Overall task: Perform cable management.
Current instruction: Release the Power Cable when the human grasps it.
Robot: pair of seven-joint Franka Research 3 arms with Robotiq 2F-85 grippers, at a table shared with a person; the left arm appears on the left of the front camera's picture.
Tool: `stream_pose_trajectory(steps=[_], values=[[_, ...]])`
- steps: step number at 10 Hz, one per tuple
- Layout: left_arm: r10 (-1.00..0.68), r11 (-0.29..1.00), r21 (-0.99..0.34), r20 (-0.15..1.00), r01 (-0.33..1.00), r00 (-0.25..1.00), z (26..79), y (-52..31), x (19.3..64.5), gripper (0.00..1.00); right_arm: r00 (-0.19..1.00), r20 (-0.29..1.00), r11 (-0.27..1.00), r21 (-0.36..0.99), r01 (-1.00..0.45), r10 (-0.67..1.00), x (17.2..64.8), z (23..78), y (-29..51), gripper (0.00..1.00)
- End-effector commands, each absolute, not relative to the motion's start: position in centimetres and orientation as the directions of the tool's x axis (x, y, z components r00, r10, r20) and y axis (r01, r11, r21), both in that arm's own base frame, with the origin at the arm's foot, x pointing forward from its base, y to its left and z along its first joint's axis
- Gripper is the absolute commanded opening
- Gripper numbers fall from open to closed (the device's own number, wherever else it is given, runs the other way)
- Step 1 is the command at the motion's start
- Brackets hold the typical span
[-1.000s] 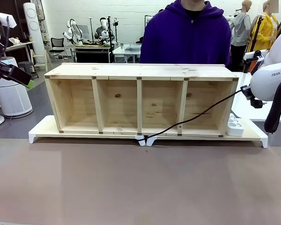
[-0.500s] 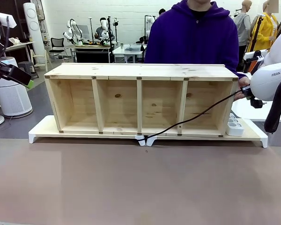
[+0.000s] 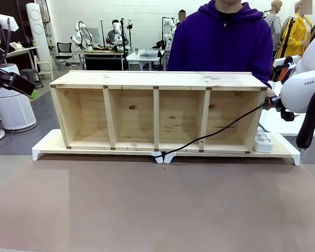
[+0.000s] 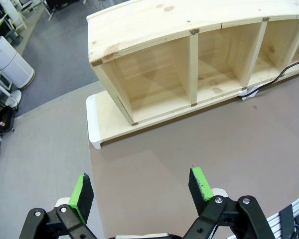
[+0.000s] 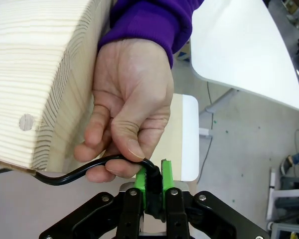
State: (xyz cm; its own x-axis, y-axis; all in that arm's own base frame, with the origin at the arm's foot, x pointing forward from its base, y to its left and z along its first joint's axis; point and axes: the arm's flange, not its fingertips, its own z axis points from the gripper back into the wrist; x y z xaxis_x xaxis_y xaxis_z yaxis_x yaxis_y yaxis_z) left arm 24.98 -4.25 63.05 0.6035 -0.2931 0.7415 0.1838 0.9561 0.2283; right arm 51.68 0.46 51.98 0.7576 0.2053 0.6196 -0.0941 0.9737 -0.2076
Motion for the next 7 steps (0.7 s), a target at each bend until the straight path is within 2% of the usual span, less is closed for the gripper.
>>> stream_pose_trajectory(steps=[1, 4, 5, 6, 7], values=[[-0.297, 0.955, 0.234, 0.747, 0.183, 0.594, 63.11, -4.28, 25.18, 1.0, 0.755, 0.622, 0.973, -0.208, -0.095, 0.207, 51.73, 52.15, 0.57, 0.15], [-0.297, 0.955, 0.234, 0.747, 0.183, 0.594, 63.11, -4.28, 25.18, 1.0, 0.758, 0.619, 0.974, -0.208, -0.094, 0.205, 51.68, 51.97, 0.45, 0.15], [-0.297, 0.955, 0.234, 0.747, 0.183, 0.594, 63.11, -4.28, 25.18, 1.0, 0.762, 0.616, 0.975, -0.203, -0.089, 0.198, 51.74, 52.04, 0.4, 0.21], [-0.297, 0.955, 0.234, 0.747, 0.183, 0.594, 63.11, -4.28, 25.18, 1.0, 0.771, 0.605, 0.975, -0.198, -0.098, 0.2, 51.6, 52.05, 0.37, 0.35], [-0.297, 0.955, 0.234, 0.747, 0.183, 0.594, 63.11, -4.28, 25.18, 1.0, 0.776, 0.599, 0.975, -0.2, -0.096, 0.199, 51.54, 52.04, 0.33, 0.41]])
